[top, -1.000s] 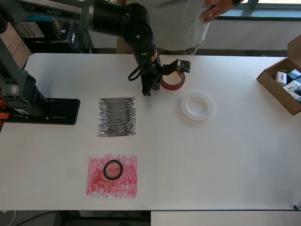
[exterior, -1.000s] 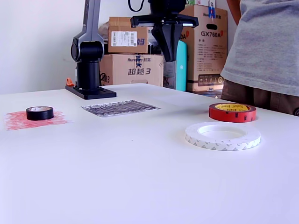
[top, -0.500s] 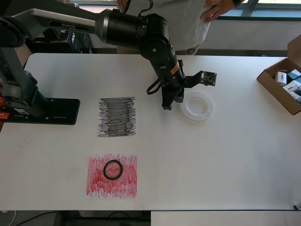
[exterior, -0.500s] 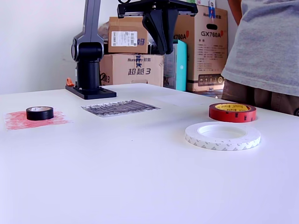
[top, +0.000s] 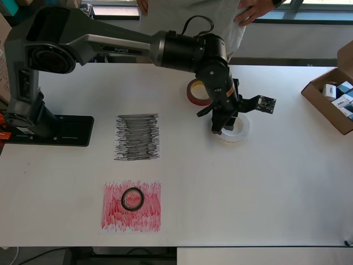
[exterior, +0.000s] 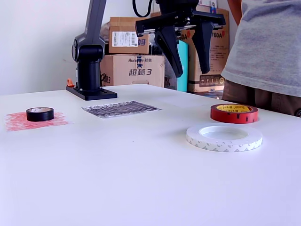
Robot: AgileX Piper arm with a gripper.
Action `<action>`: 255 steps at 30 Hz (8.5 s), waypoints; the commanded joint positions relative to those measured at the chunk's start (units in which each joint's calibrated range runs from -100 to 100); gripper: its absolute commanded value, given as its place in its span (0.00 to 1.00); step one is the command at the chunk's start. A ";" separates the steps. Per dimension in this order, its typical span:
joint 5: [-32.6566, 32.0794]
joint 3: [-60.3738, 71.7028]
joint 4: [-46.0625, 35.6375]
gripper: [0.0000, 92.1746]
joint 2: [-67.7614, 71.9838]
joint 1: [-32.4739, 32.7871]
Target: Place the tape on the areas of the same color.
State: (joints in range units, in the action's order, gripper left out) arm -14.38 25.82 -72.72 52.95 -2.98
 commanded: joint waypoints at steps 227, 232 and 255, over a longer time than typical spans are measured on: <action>35.98 -59.49 13.70 0.74 -56.32 -2.38; 40.57 -59.31 13.70 0.74 -56.42 -16.50; 54.73 -55.31 14.46 0.53 -37.33 -34.74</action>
State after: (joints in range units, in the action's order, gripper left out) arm 40.07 -28.90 -57.69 14.22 -40.09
